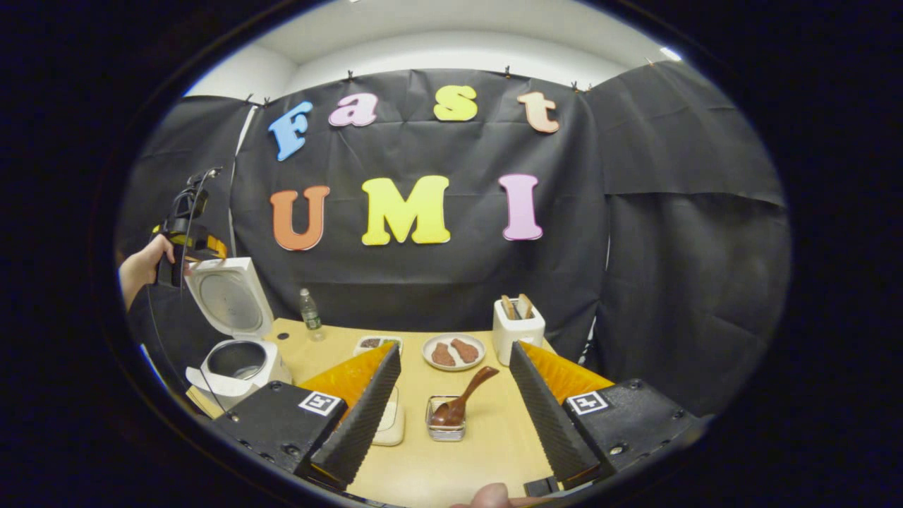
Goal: Close the left gripper, press the button to open the rice cooker; take a wooden spoon from the chopstick holder with the right hand, scoop a spoonful of rice and pour it into the rice cooker, then put the wooden spoon back into the chopstick holder.
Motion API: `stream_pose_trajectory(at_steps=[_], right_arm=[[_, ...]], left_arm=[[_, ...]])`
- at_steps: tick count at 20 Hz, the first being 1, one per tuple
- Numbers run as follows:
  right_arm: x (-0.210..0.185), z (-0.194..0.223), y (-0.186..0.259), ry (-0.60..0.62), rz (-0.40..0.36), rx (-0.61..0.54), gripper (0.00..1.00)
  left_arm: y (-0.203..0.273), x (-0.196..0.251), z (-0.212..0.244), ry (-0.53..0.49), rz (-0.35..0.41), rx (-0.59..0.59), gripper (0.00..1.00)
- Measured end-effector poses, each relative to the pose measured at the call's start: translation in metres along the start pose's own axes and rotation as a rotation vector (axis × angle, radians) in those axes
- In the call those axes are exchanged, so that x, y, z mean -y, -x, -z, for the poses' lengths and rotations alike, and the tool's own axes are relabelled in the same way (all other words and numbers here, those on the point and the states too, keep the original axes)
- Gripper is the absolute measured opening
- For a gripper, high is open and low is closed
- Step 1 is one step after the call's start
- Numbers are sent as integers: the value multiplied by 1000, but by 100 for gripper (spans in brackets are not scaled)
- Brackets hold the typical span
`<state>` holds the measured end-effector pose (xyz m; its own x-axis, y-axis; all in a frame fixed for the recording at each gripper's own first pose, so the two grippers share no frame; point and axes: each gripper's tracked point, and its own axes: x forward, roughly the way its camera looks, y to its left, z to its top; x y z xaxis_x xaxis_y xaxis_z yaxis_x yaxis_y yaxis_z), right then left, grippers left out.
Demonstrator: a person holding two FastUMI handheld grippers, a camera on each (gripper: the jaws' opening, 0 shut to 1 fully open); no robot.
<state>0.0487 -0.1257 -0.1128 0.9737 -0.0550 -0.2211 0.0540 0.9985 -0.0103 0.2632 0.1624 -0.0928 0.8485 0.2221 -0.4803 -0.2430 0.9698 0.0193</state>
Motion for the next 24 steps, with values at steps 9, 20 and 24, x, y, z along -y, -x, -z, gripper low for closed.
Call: stream_pose_trajectory(at_steps=[9, 20, 24], right_arm=[[-41, 27, 1, 5, -145, -67, 99], [-56, 33, 5, 33, -184, -97, 99], [-60, 34, 7, 10, -177, -103, 99]], left_arm=[[83, 29, 117, 147, 67, -191, 96], [94, 28, 232, 129, 41, -395, 97], [94, 26, 242, 138, 43, -418, 97]])
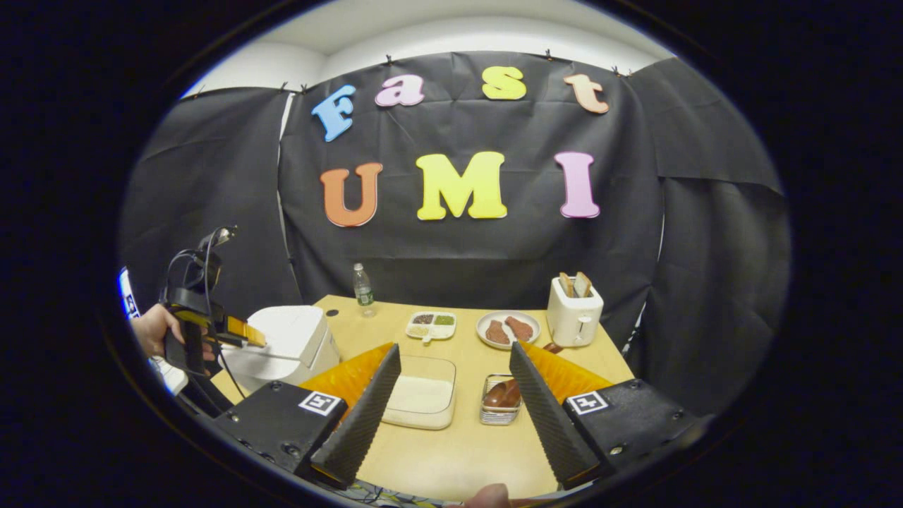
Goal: Close the left gripper, press the button to open the rice cooker; take a wooden spoon from the chopstick holder with the right hand, scoop a spoonful of rice and pour it into the rice cooker, then put the wooden spoon back into the chopstick holder.
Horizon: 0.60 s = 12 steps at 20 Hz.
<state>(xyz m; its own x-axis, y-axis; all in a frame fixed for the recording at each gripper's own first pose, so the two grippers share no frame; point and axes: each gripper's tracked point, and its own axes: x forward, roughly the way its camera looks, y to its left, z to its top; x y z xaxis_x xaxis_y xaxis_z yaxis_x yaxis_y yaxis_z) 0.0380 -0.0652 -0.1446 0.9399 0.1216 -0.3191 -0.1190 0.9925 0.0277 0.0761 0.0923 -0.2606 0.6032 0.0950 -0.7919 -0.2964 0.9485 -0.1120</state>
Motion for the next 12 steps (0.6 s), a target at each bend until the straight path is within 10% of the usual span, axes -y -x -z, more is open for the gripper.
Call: stream_pose_trajectory(at_steps=[12], right_arm=[[-15, 8, 6, -19, -4, -15, 99]], left_arm=[[-8, -14, 12, -106, -67, -49, 96]])
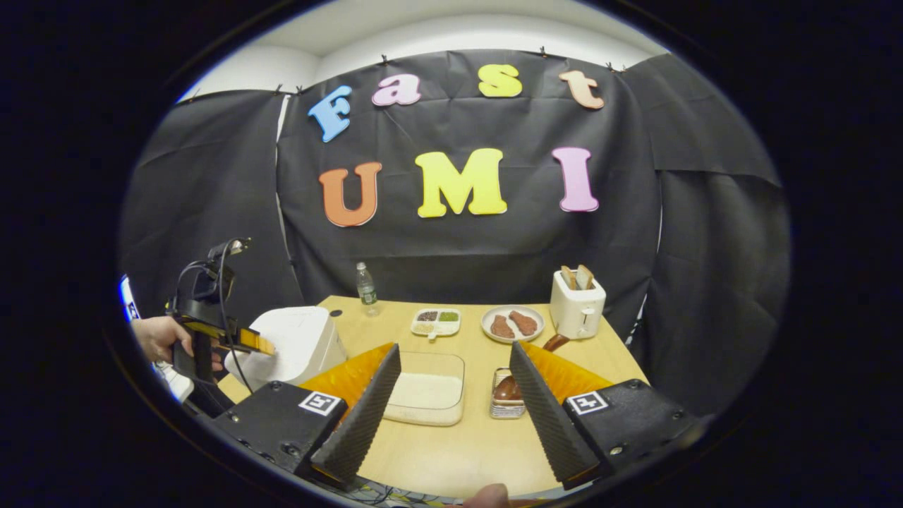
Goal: Close the left gripper, press the button to open the rice cooker; take a wooden spoon from the chopstick holder with the right hand, scoop a spoonful of rice and pour it into the rice cooker, then put the wooden spoon back into the chopstick holder.
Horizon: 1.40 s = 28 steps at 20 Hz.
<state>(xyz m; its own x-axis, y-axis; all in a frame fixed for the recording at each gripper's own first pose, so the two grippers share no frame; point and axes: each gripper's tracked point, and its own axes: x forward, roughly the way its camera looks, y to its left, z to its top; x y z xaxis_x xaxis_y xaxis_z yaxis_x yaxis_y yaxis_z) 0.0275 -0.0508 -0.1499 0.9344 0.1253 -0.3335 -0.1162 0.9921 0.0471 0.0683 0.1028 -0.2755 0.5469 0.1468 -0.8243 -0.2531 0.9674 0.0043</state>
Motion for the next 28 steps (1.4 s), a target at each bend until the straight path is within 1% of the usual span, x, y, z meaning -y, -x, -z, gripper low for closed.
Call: stream_pose_trajectory(at_steps=[2, 4, 6, 9, 12, 14, 16, 17, 23, 25, 28], right_arm=[[-3, 3, 2, -1, -4, -5, 99], [-5, 4, 6, -1, -6, -4, 100], [-7, 4, 7, 2, -13, -7, 99], [-6, -4, 9, 20, -16, 5, 100], [-6, -16, 8, 50, -12, 23, 100], [-7, -22, 7, 57, -2, 38, 100], [-10, -26, 6, 61, 7, 46, 100], [-12, -30, 6, 60, 12, 54, 100], [-29, -66, 8, 44, 28, 131, 100], [-35, -83, 15, 58, 31, 164, 99], [-46, -106, 30, 59, 36, 218, 100]], left_arm=[[-1, 2, 0, -9, -3, 15, 98], [-3, 4, 6, -7, 9, 29, 98], [-1, 4, 1, -20, 5, 68, 98], [-2, 5, -4, -64, -8, 109, 96], [5, 7, -14, -25, 8, 160, 94], [17, 10, -28, -15, 20, 222, 94], [45, 18, -51, -6, 71, 311, 94], [61, 22, -60, -17, 86, 361, 94], [156, 50, -86, -91, 175, 624, 94], [187, 58, -92, -108, 212, 698, 94], [229, 69, -98, -117, 259, 801, 94]])
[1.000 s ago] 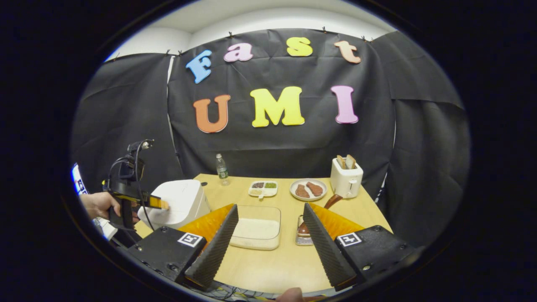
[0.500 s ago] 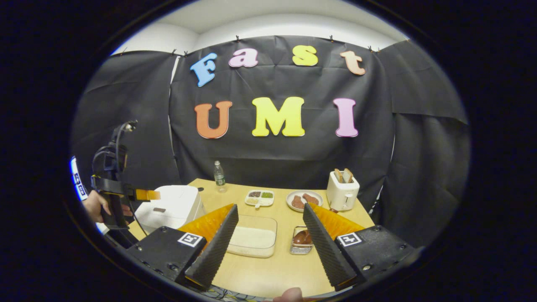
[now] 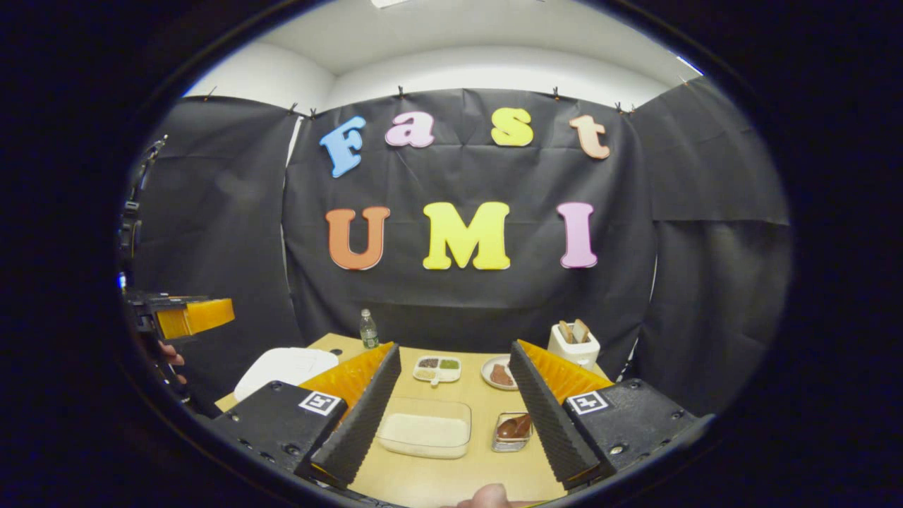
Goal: Close the left gripper, press the button to open the rice cooker; take a wooden spoon from the chopstick holder with the right hand, scoop a spoonful of rice and pour it into the rice cooker, then put the wooden spoon back into the chopstick holder.
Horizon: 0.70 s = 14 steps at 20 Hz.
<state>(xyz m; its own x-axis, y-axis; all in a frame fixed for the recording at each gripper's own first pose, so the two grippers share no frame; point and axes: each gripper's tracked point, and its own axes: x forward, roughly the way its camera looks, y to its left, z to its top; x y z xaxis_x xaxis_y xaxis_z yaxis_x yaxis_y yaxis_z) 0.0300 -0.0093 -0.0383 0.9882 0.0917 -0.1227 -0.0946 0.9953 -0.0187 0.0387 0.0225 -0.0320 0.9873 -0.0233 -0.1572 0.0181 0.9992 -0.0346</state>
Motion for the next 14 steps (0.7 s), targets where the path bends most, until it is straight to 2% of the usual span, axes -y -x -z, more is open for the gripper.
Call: stream_pose_trajectory(at_steps=[4, 7, 14], right_arm=[[-13, -17, 17, -6, 10, 39, 100], [-19, -23, 32, 0, 26, 59, 100], [-31, -14, 75, 34, 71, 76, 100]], left_arm=[[30, 17, -33, -10, 60, 98, 93], [46, 28, -35, -59, 96, 128, 94], [79, 58, -29, -58, 162, 161, 94]])
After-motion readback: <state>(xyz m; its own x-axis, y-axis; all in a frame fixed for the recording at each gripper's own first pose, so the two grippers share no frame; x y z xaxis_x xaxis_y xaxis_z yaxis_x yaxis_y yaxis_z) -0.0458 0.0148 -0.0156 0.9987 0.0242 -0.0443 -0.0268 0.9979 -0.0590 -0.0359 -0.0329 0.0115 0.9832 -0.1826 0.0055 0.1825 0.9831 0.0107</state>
